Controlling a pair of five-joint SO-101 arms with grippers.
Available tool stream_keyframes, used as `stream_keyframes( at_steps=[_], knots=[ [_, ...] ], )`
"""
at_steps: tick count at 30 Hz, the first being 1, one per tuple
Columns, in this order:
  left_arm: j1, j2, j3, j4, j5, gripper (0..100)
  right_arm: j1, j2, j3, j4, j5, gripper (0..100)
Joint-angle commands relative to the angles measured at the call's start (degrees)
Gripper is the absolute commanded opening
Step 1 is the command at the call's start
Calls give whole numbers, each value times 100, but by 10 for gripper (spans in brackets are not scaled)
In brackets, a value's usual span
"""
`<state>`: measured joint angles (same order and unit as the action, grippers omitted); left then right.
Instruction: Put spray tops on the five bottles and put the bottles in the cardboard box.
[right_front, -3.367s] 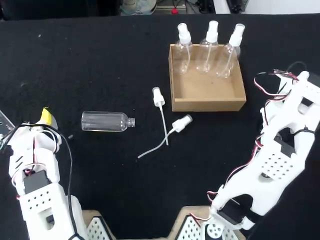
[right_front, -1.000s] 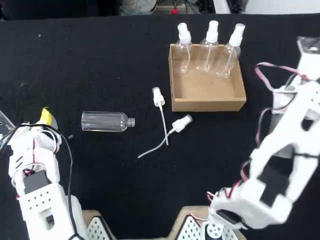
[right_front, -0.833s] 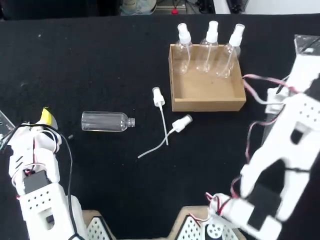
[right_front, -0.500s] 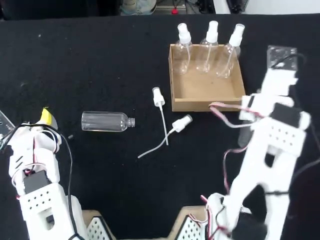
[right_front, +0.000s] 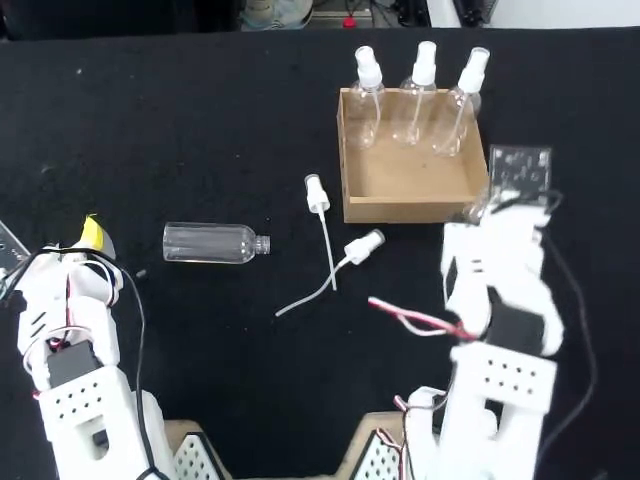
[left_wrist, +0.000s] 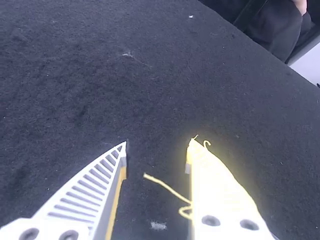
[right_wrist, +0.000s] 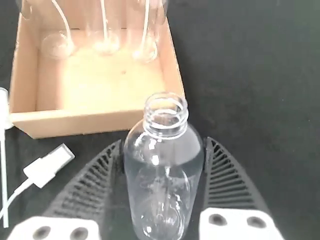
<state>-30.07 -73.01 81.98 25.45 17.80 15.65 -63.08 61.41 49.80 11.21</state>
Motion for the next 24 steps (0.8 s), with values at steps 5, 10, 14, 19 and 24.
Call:
stream_keyframes(
  at_steps=[5,10,14,19,24],
  knots=[
    [-22,-18,-119,-132,0,188,-448,-1200,910,-615,-387,145],
    [-22,-18,-119,-132,0,188,-1213,-1710,892,-360,-686,144],
    [-4,-18,-119,-132,0,188,-2180,-1859,910,-299,-651,144],
    [347,-18,-84,-105,-26,188,-3262,-1903,840,-202,-695,144],
    [831,-18,-57,-88,-624,188,-3736,-1956,831,-273,-651,145]
  ],
)
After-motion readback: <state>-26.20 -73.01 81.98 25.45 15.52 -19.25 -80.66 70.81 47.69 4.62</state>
